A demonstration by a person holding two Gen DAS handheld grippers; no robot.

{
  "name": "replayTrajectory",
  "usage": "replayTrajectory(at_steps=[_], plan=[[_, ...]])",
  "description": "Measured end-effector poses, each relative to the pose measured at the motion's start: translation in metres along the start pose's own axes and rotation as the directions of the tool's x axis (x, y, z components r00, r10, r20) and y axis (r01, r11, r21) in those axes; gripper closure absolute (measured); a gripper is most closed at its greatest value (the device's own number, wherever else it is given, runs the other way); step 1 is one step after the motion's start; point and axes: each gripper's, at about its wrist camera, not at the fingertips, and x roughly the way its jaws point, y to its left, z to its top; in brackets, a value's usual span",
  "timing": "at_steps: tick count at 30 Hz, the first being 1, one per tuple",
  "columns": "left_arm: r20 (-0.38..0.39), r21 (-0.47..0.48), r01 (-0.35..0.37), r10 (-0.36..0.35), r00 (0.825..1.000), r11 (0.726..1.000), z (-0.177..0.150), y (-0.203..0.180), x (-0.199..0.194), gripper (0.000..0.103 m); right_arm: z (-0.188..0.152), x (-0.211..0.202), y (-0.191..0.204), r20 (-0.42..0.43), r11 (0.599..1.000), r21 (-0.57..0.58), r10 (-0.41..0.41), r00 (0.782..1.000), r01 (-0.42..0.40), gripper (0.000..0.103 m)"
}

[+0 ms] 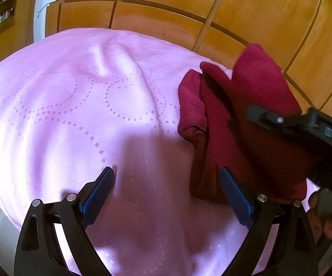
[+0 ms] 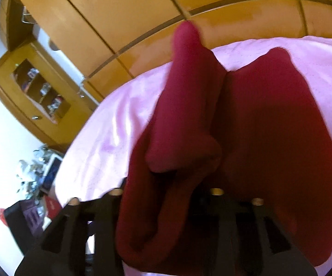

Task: Fold small clothes
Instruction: 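Lay the folded bundle down and open the right tool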

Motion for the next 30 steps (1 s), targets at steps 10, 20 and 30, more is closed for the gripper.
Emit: replayTrajectory(at_steps=[10, 20, 30], plan=[[0.085, -0.135, 0.072, -0.060, 0.995, 0.988, 0.001, 0.022, -0.021, 0.011, -0.020, -0.060, -0.009, 0.155, 0.988, 0.042, 0.137, 0.978, -0.145, 0.018], [0.065, -0.013, 0.230, -0.229, 0.971, 0.973, 0.026, -0.032, -0.015, 0.010, -0.040, -0.114, -0.097, 0.181, 0.932, 0.252, -0.311, 0.933, 0.262, 0.017], [-0.075, 0.019, 0.169, -0.167, 0.983, 0.985, 0.027, -0.053, 0.019, 0.023, -0.052, -0.110, -0.108, 0.120, 0.921, 0.234, -0.345, 0.931, 0.311, 0.017]])
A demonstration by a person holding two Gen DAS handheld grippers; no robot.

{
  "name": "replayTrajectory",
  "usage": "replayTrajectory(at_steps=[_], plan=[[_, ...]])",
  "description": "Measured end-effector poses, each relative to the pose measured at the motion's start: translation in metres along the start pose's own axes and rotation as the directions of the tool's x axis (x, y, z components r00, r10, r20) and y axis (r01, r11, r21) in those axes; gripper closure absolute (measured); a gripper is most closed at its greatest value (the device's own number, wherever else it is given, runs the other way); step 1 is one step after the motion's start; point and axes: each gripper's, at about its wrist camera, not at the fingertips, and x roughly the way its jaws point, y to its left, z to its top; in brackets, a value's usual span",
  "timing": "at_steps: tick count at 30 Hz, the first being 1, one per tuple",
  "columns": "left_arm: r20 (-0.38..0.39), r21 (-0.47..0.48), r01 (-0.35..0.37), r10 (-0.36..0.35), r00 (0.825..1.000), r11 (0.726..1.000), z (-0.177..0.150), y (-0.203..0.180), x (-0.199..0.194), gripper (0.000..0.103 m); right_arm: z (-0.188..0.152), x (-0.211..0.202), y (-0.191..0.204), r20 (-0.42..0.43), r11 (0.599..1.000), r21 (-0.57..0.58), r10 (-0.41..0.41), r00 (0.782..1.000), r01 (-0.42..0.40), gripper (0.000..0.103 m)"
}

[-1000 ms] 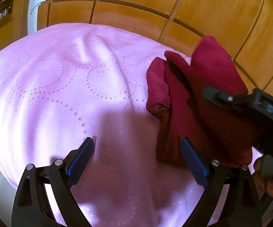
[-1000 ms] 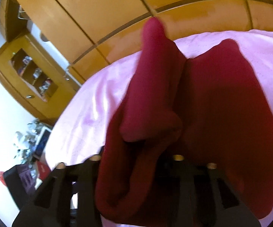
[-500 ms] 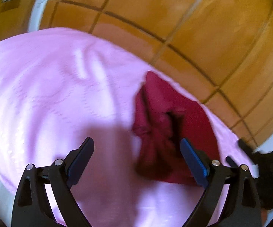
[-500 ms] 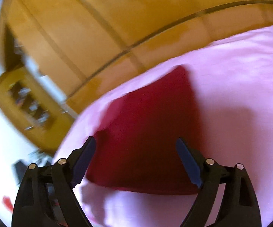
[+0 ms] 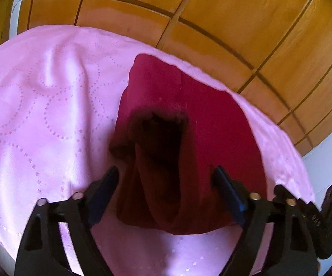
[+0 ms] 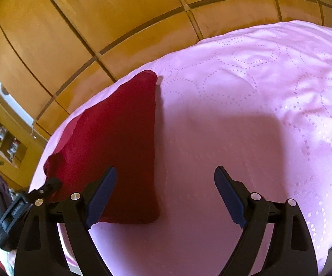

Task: Fold small clothes
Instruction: 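Lay the folded bundle down and open the right tool, then grasp the bundle's folded end with the left tool and fold it over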

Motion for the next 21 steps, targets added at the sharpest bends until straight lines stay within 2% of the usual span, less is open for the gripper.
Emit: replayTrajectory(at_steps=[6, 21], plan=[[-0.016, -0.025, -0.003, 0.003, 1.000, 1.000, -0.007, 0.003, -0.006, 0.024, 0.000, 0.003, 0.001, -0.021, 1.000, -0.013, -0.003, 1.000, 0.002, 0.017], [0.014, 0.033, -0.044, 0.044, 0.999, 0.998, -0.014, -0.005, -0.018, 0.026, -0.001, 0.004, 0.007, -0.017, 1.000, -0.015, -0.010, 1.000, 0.010, 0.017]])
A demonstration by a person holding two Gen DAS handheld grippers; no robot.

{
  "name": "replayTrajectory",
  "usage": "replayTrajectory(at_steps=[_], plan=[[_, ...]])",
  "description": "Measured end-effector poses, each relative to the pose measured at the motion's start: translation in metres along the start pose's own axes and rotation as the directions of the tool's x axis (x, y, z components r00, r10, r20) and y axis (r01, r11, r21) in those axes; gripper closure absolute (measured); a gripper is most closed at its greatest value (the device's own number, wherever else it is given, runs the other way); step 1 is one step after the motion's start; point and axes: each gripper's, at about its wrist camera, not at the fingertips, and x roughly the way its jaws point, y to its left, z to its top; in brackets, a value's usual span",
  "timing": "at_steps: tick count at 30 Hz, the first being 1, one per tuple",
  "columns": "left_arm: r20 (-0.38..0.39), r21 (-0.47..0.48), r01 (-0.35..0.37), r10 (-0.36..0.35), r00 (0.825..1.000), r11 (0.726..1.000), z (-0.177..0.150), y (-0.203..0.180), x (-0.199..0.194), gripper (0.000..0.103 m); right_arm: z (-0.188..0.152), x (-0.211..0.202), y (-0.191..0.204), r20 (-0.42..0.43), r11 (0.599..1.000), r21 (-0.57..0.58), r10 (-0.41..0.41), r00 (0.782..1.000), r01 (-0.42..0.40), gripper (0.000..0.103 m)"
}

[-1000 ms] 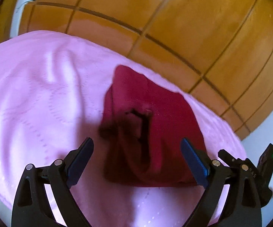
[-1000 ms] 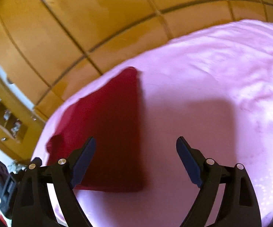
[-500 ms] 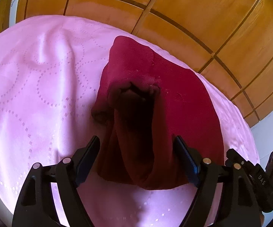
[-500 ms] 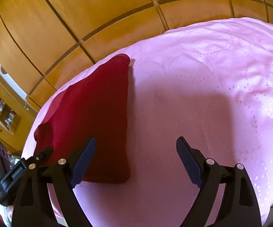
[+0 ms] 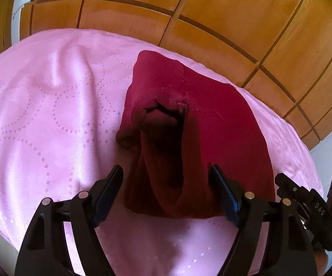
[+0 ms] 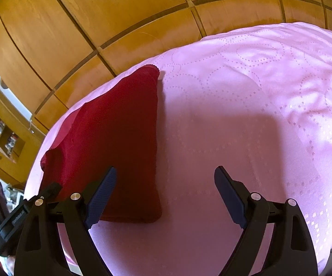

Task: Fold small clothes
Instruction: 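Grasp the bundle's folded end with the left tool and fold it over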

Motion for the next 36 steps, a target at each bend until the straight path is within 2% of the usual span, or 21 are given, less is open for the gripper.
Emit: replayTrajectory(at_steps=[10, 13, 15, 18, 19, 22, 27, 32, 33, 35, 36], plan=[[-0.006, 0.022, -0.002, 0.002, 1.000, 1.000, -0.001, -0.001, -0.003, 0.036, 0.001, 0.000, 0.004, 0.006, 1.000, -0.019, -0.008, 1.000, 0.008, 0.017], [-0.011, 0.035, 0.003, -0.003, 1.000, 0.999, -0.002, -0.002, -0.002, 0.046, 0.002, -0.001, 0.004, 0.014, 0.999, -0.023, -0.025, 1.000, 0.025, 0.017], [-0.020, 0.049, 0.008, -0.008, 1.000, 0.999, -0.003, -0.005, 0.000, 0.063, 0.001, 0.003, 0.004, 0.004, 0.998, -0.036, -0.046, 0.999, 0.046, 0.017], [-0.033, 0.075, -0.001, 0.004, 0.999, 0.997, -0.004, -0.009, 0.003, 0.080, -0.004, 0.017, 0.010, -0.065, 0.993, -0.098, -0.070, 0.995, 0.063, 0.017], [-0.032, 0.078, -0.002, 0.004, 0.999, 0.997, -0.004, -0.009, 0.002, 0.082, -0.007, 0.021, 0.014, -0.092, 0.991, -0.123, -0.069, 0.993, 0.058, 0.014], [-0.030, 0.092, 0.006, -0.003, 1.000, 0.996, -0.001, -0.008, -0.005, 0.085, -0.015, 0.023, 0.028, -0.112, 0.977, -0.207, -0.080, 0.990, 0.055, 0.013], [-0.028, 0.105, 0.023, -0.020, 0.999, 0.994, 0.002, -0.002, -0.018, 0.087, -0.020, 0.021, 0.037, -0.130, 0.969, -0.243, -0.065, 0.989, 0.032, 0.013], [-0.090, 0.080, 0.002, 0.005, 0.996, 0.997, -0.011, 0.012, 0.012, 0.088, -0.026, 0.029, 0.033, -0.139, 0.968, -0.249, -0.064, 0.988, 0.027, 0.009], [-0.079, 0.080, 0.003, 0.003, 0.997, 0.997, -0.012, 0.013, 0.012, 0.088, -0.028, 0.027, 0.034, -0.140, 0.965, -0.261, -0.066, 0.988, 0.027, 0.009], [-0.043, 0.143, -0.010, 0.016, 0.999, 0.990, -0.014, 0.004, 0.005, 0.086, -0.024, 0.019, 0.034, -0.137, 0.962, -0.273, -0.047, 0.989, 0.008, 0.009], [-0.032, 0.156, -0.011, 0.016, 0.999, 0.988, -0.014, 0.002, 0.003, 0.081, -0.023, 0.013, 0.033, -0.119, 0.962, -0.271, -0.034, 0.992, 0.001, 0.009]])
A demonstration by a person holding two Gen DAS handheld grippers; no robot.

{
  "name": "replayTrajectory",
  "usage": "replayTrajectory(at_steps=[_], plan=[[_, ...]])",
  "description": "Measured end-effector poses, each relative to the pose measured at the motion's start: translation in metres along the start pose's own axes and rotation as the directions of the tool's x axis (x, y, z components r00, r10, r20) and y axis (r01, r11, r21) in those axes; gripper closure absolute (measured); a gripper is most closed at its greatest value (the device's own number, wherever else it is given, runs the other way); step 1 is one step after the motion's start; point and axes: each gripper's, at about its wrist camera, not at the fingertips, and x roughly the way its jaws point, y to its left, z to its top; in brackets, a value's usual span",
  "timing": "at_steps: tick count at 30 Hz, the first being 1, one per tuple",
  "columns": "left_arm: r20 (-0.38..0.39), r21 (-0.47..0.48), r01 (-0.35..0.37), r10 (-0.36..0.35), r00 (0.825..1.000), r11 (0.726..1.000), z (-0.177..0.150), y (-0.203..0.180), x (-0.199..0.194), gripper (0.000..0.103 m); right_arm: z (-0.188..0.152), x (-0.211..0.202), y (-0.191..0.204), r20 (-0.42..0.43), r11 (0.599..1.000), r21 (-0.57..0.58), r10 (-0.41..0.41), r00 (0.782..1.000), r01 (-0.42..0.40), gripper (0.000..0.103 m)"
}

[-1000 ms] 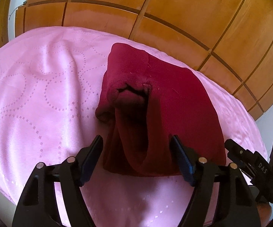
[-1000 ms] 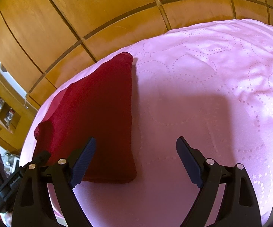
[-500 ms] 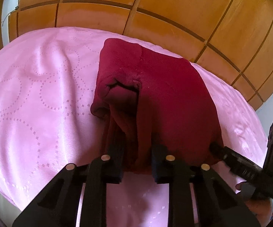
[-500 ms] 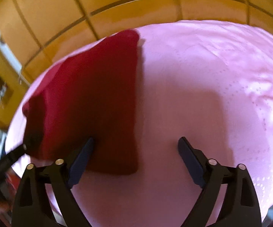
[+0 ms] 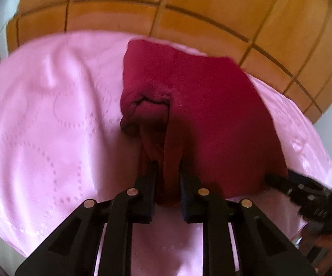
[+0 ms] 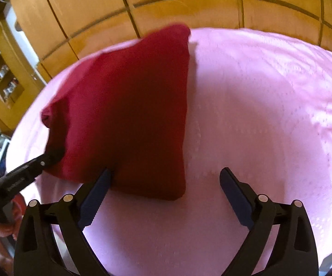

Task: Fold small clothes
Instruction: 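Grasp the bundle's folded end with the left tool and fold it over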

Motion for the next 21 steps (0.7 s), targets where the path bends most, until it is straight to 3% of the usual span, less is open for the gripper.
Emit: replayTrajectory(at_steps=[1, 3, 5, 9, 10, 13, 17, 21], plan=[[0.007, 0.008, -0.003, 0.003, 1.000, 1.000, 0.000, -0.001, -0.005, 0.079, 0.001, -0.007, -0.003, 0.032, 1.000, 0.004, 0.003, 0.999, -0.003, 0.009], [0.041, 0.004, -0.004, 0.004, 0.999, 1.000, 0.003, 0.000, -0.019, 0.064, 0.007, -0.026, -0.012, 0.113, 0.999, 0.031, 0.010, 0.994, -0.013, 0.009], [0.114, -0.011, -0.015, 0.016, 0.993, 1.000, 0.010, 0.001, -0.039, 0.055, 0.017, -0.041, -0.023, 0.186, 0.997, 0.075, 0.011, 0.983, -0.025, 0.009], [0.235, -0.009, -0.040, 0.041, 0.971, 0.999, 0.035, -0.006, -0.064, 0.053, 0.046, -0.044, -0.034, 0.219, 0.994, 0.104, 0.006, 0.976, -0.029, 0.009], [0.240, 0.005, -0.040, 0.037, 0.970, 0.999, 0.044, -0.011, -0.062, 0.053, 0.053, -0.042, -0.033, 0.217, 0.995, 0.099, -0.002, 0.976, -0.020, 0.014], [0.217, 0.050, -0.035, 0.023, 0.976, 0.998, 0.070, -0.028, -0.044, 0.053, 0.075, -0.034, -0.023, 0.227, 0.997, 0.065, 0.025, 0.974, -0.040, 0.035], [0.123, 0.101, -0.044, 0.031, 0.992, 0.994, 0.095, -0.046, -0.002, 0.058, 0.102, -0.016, 0.000, 0.203, 0.997, 0.011, 0.075, 0.976, -0.078, 0.040], [0.030, 0.134, -0.142, 0.139, 0.990, 0.981, 0.105, -0.043, 0.051, 0.065, 0.119, 0.012, 0.023, 0.172, 0.997, -0.057, 0.058, 0.983, -0.049, 0.046]])
